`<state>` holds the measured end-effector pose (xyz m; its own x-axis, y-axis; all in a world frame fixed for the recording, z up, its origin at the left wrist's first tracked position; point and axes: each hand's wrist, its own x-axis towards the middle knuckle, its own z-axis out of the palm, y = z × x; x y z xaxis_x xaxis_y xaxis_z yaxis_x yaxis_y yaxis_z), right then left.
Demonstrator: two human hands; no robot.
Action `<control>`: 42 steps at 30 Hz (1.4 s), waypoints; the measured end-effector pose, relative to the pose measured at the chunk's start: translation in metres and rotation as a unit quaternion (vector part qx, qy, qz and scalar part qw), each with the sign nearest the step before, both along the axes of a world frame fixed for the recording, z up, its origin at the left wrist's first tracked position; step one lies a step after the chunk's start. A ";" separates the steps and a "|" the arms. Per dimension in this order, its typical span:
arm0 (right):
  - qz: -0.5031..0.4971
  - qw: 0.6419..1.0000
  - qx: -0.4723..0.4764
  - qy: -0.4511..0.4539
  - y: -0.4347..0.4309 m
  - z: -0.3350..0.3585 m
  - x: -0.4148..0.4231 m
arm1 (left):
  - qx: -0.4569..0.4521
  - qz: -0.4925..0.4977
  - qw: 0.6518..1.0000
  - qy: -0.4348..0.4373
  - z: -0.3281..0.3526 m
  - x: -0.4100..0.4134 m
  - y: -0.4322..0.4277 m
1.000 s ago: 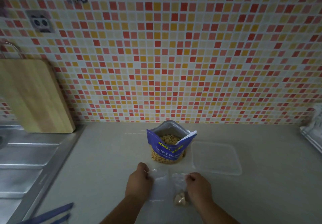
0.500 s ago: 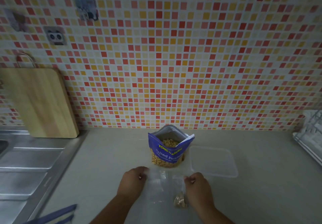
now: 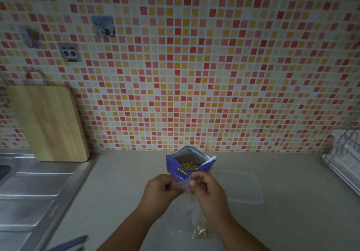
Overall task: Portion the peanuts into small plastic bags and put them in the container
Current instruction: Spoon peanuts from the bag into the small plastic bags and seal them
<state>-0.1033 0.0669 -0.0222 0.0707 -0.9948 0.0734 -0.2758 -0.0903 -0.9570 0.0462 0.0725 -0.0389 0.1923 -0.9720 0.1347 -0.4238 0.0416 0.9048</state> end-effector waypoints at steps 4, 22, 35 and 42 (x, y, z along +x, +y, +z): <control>0.018 0.995 -0.069 0.074 -0.003 0.022 -0.001 | -0.107 0.021 0.981 -0.160 0.000 -0.001 -0.008; 0.150 0.963 -0.002 0.223 -0.018 0.065 -0.008 | -0.064 -0.132 0.969 -0.199 0.047 -0.013 -0.001; 0.066 0.852 0.039 0.518 -0.097 0.063 -0.022 | -0.016 -0.098 0.980 -0.171 0.039 0.005 -0.021; 0.074 0.868 0.026 0.490 -0.095 0.066 -0.006 | 0.017 -0.085 0.976 -0.199 0.046 0.011 -0.041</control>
